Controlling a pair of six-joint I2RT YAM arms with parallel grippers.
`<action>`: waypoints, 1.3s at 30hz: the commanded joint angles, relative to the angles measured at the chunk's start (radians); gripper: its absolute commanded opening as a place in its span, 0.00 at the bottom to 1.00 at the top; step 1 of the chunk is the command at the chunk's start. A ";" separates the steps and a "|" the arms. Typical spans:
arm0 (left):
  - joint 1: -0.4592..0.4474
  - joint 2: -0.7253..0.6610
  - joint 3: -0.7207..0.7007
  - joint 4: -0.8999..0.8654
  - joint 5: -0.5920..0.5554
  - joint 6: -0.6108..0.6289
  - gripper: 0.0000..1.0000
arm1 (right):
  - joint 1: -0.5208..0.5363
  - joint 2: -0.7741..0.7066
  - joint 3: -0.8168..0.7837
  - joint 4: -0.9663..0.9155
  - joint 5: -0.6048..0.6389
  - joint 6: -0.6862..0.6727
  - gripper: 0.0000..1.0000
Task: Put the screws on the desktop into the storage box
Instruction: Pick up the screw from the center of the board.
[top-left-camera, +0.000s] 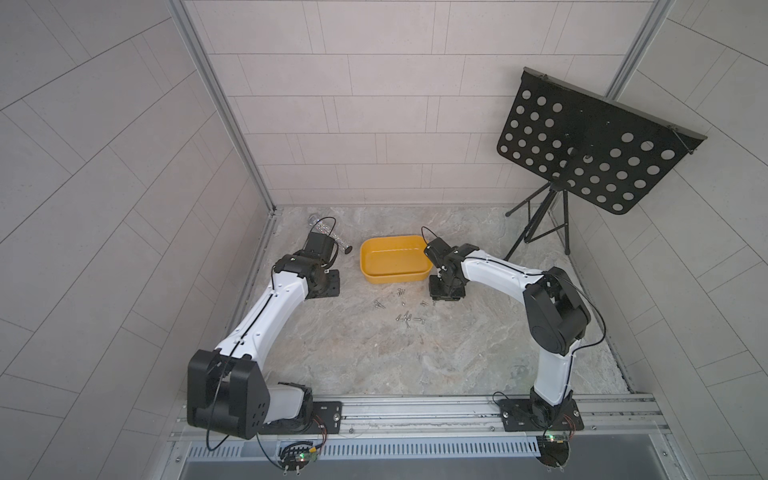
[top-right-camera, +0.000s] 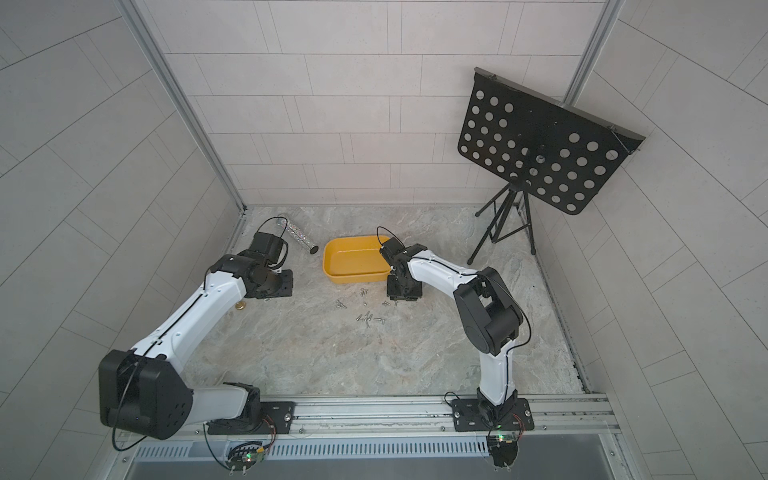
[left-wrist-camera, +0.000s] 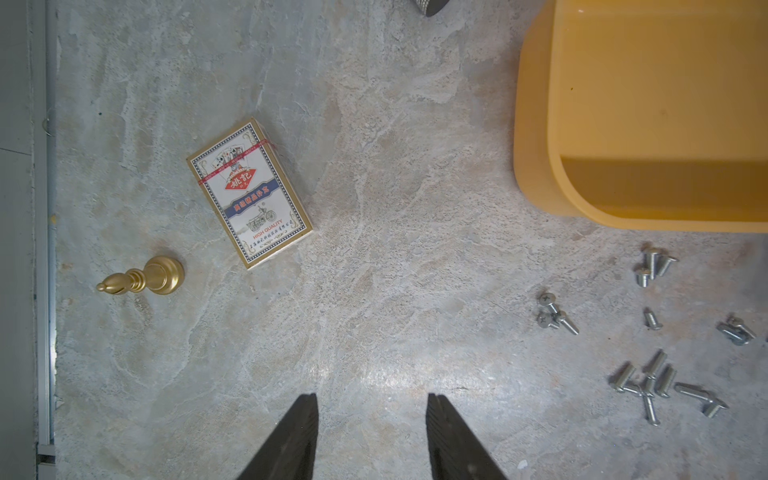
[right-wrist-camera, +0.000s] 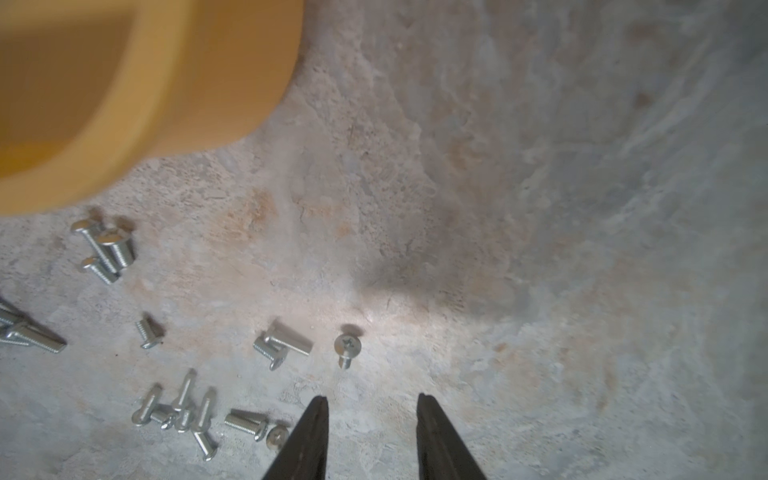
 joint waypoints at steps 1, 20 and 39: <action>0.010 -0.015 -0.012 0.003 0.003 0.009 0.49 | 0.005 0.022 0.010 0.000 0.026 0.028 0.40; 0.011 -0.005 -0.012 -0.001 0.012 0.012 0.49 | 0.025 0.090 0.007 0.026 0.042 0.064 0.35; 0.013 0.000 -0.014 -0.004 0.007 0.015 0.49 | 0.040 0.073 -0.001 0.018 0.054 0.068 0.02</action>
